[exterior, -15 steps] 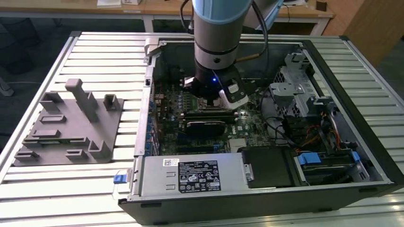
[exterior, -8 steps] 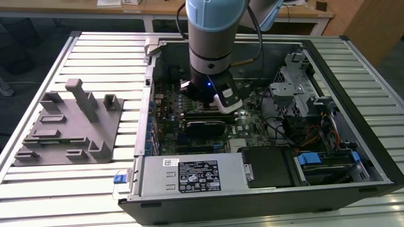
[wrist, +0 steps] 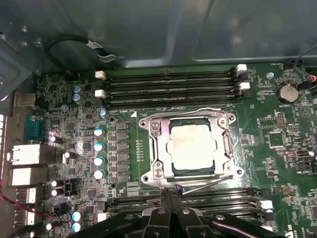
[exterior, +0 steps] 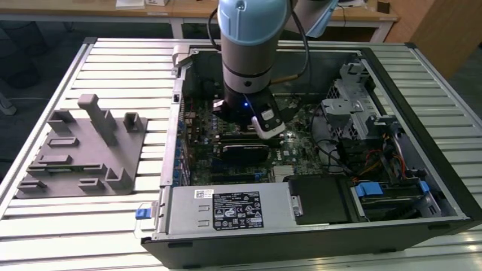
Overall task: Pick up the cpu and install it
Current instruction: 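Install the second cpu locking lever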
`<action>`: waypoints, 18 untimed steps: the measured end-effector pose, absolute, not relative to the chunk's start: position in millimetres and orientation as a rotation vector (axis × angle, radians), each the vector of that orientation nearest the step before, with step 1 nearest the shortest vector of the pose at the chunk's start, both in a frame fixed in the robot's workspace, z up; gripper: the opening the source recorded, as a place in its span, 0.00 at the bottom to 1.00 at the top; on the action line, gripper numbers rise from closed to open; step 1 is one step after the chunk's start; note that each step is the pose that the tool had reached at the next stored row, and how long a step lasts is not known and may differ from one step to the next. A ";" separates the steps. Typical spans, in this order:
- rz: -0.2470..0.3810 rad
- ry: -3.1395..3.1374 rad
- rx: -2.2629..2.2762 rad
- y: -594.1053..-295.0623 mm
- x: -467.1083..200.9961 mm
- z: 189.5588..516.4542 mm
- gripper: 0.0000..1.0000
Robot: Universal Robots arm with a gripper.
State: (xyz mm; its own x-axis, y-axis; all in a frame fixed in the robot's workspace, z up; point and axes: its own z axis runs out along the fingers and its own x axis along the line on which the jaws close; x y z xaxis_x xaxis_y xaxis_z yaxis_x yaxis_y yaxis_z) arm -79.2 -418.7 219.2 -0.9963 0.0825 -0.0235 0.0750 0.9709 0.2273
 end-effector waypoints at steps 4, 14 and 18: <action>0.367 3.085 0.124 -419.7 -81.5 216.4 0.11; 0.416 3.080 0.125 -424.2 -85.8 209.6 0.11; 0.448 3.077 0.125 -426.4 -86.9 207.2 0.11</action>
State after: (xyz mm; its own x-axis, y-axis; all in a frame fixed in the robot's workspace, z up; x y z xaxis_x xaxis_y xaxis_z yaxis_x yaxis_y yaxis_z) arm -86.9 -426.4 207.2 -0.9963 0.0837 -0.0181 0.0751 0.9553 0.2859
